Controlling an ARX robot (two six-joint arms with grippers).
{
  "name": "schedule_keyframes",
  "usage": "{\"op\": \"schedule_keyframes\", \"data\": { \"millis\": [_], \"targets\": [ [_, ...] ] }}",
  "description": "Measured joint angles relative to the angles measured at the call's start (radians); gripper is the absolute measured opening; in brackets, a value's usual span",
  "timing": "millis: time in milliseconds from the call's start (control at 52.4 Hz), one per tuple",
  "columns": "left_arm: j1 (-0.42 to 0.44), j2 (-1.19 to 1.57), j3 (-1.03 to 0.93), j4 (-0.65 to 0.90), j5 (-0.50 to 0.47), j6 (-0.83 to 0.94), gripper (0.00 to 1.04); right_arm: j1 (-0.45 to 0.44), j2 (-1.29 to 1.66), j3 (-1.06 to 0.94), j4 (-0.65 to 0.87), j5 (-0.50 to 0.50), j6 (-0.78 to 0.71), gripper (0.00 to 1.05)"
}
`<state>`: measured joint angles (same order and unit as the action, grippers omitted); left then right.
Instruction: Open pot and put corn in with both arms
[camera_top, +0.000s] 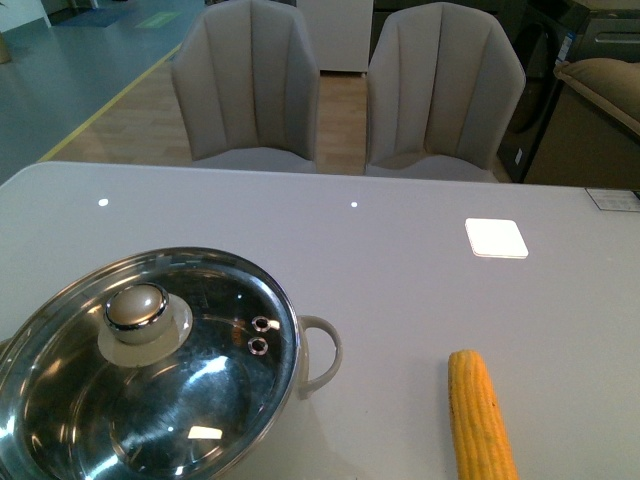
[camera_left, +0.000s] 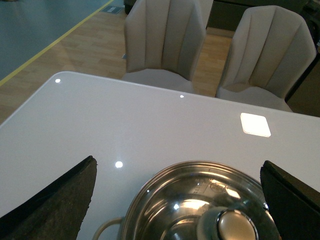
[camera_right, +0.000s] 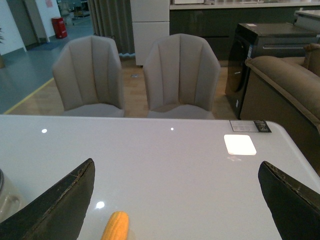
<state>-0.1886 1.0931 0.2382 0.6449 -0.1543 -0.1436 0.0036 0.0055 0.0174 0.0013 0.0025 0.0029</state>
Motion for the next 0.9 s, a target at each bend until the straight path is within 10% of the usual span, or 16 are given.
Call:
{"op": "schedule_keyframes", "data": {
  "millis": [363,898],
  "targets": [
    [-0.105,0.566,0.148,0.338,0.004,0.052,0.98,0.000,0.000,0.000,0.000,0.000,0.000,0.96],
    [-0.147,0.870,0.239,0.442,-0.054,0.082,0.98,0.000,0.000,0.000,0.000,0.000,0.000,0.96]
  ]
}}
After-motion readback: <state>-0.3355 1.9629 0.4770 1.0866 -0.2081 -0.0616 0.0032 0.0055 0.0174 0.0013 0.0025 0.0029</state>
